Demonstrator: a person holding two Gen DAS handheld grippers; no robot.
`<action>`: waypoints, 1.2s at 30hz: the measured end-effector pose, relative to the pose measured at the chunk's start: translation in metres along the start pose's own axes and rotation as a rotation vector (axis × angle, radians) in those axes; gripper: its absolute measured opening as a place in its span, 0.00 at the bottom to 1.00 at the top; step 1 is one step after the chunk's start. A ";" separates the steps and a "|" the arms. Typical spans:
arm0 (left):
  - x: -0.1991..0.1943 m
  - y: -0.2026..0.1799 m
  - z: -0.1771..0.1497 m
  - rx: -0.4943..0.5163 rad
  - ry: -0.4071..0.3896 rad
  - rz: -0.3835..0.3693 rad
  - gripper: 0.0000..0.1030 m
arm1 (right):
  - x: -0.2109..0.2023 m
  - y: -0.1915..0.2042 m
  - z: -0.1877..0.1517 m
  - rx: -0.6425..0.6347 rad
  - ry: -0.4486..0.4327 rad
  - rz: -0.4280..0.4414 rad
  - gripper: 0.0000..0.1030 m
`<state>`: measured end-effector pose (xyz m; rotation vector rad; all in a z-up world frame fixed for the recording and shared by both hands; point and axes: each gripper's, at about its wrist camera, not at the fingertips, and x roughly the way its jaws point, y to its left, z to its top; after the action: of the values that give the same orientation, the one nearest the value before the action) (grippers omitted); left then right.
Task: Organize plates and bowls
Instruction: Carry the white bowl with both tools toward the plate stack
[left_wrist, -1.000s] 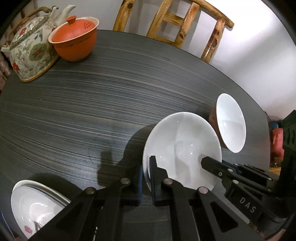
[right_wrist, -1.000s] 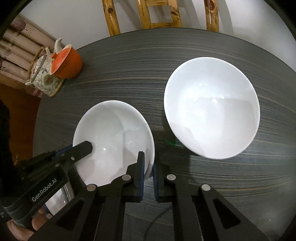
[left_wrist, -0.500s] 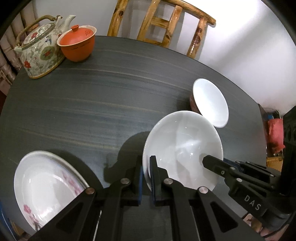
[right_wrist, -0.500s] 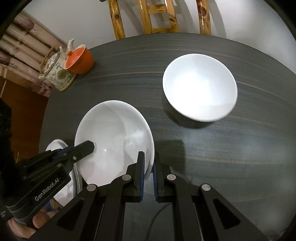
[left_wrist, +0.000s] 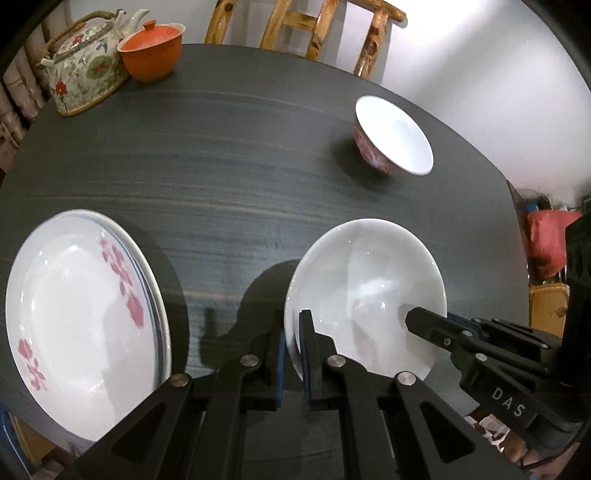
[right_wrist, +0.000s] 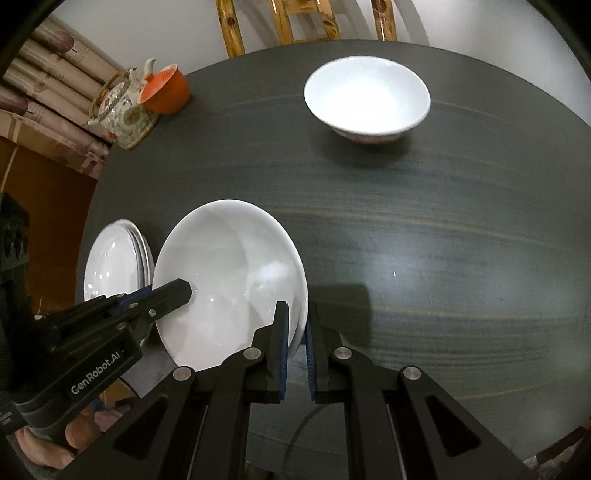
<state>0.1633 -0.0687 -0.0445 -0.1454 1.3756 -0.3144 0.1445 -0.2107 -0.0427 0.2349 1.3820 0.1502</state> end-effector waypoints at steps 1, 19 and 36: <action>0.003 -0.002 0.001 0.003 0.003 0.000 0.06 | 0.000 -0.001 -0.004 0.004 0.001 -0.001 0.09; 0.029 -0.013 -0.017 0.022 0.038 0.030 0.07 | 0.017 -0.010 -0.034 0.027 0.033 -0.014 0.09; 0.030 -0.022 -0.023 0.038 0.032 0.048 0.07 | 0.021 -0.017 -0.039 0.045 0.048 0.007 0.11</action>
<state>0.1422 -0.0971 -0.0704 -0.0756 1.4020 -0.3040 0.1096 -0.2197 -0.0732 0.2746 1.4337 0.1316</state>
